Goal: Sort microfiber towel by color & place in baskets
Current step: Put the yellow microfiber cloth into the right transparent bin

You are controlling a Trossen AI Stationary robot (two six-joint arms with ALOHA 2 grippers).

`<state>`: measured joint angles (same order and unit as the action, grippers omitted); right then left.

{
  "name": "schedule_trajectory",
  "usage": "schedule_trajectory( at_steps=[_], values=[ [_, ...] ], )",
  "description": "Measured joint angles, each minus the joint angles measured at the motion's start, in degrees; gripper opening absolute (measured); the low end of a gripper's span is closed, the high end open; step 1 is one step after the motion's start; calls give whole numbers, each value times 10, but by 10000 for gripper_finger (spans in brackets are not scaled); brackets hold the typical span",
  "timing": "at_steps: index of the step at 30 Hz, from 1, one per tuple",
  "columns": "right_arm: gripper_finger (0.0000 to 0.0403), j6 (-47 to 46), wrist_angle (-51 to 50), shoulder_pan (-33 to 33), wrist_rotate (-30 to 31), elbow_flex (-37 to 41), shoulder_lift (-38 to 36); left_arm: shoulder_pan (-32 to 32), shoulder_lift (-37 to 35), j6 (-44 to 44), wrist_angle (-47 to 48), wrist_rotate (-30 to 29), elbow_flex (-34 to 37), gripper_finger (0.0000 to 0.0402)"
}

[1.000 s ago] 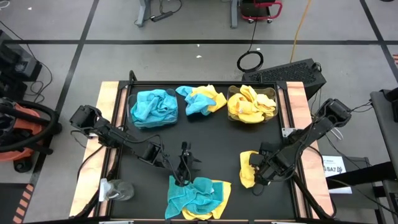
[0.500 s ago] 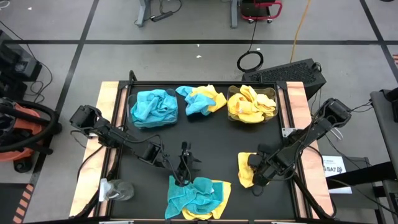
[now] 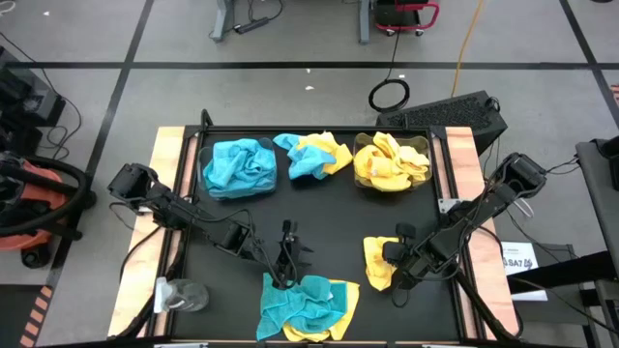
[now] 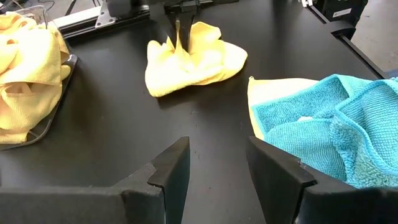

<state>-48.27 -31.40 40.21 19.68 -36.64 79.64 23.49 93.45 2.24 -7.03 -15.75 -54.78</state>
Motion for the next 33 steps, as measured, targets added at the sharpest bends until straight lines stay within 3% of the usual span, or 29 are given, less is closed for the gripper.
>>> schedule_trajectory(
  at_steps=[9, 23, 33],
  values=[
    [1, 49, -99, -1, 82, -82, 0, 0, 0, 0, -5, 0, 0, 165],
    [0, 137, -291, -22, 310, -251, 0, 0, 0, 1, -13, 0, 0, 165],
    [0, 199, -396, -105, 362, -324, -2, 0, 0, 1, -13, 0, 0, 165]
  ],
)
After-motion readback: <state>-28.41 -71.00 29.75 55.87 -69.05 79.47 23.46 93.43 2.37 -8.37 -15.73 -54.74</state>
